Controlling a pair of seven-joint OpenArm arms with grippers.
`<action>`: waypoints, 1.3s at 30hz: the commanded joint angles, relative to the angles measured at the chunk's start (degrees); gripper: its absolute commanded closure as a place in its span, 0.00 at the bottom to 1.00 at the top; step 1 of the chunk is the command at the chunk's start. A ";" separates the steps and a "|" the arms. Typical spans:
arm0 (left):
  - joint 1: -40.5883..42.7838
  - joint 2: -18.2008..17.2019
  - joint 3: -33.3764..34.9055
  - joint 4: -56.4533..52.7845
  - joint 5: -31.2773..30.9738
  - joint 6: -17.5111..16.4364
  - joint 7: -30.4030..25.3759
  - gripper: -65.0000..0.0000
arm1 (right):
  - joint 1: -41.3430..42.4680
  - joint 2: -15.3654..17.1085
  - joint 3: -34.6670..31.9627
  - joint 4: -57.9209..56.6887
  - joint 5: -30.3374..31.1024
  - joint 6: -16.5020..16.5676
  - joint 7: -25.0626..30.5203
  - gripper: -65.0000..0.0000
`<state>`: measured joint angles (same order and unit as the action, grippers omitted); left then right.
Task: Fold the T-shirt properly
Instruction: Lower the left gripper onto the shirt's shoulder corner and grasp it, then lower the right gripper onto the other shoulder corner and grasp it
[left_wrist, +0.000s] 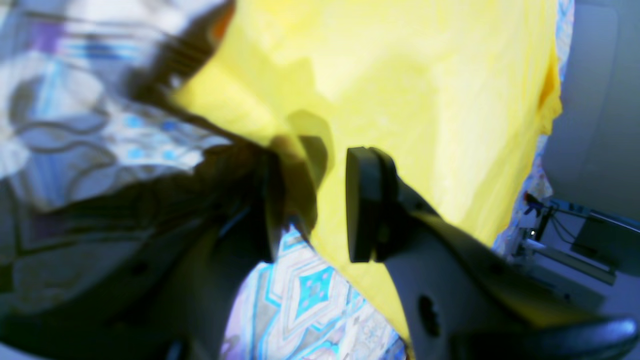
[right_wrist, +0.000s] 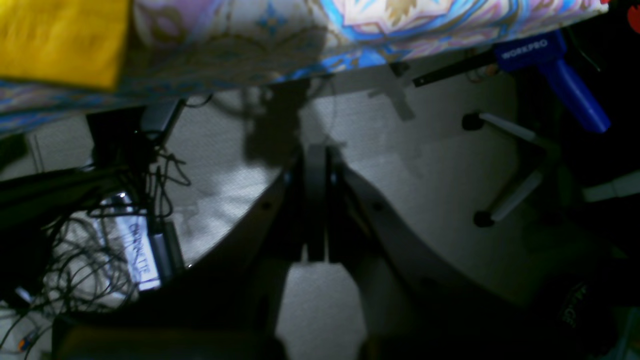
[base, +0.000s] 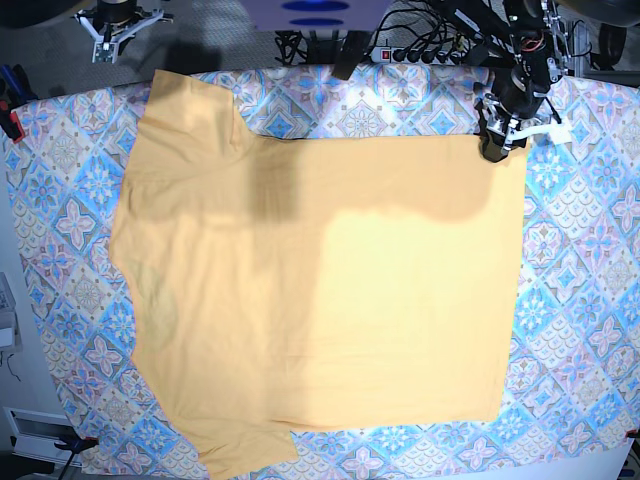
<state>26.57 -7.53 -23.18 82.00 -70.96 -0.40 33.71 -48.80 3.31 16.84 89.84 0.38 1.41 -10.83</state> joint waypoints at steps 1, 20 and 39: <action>0.03 -0.16 0.10 0.16 0.58 0.45 0.97 0.72 | -0.13 0.42 0.61 0.75 0.19 -0.40 1.12 1.00; 1.34 -0.51 0.28 0.25 0.32 0.27 1.05 1.00 | -0.39 0.78 -6.77 3.83 0.10 -0.40 1.12 0.96; 1.34 -1.22 0.19 0.25 0.58 0.27 1.05 1.00 | 10.51 0.78 -9.41 3.65 0.10 -0.40 -11.81 0.77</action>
<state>27.64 -7.81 -22.83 81.69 -70.57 -0.23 34.54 -40.80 3.51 7.29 93.51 0.40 1.72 -24.91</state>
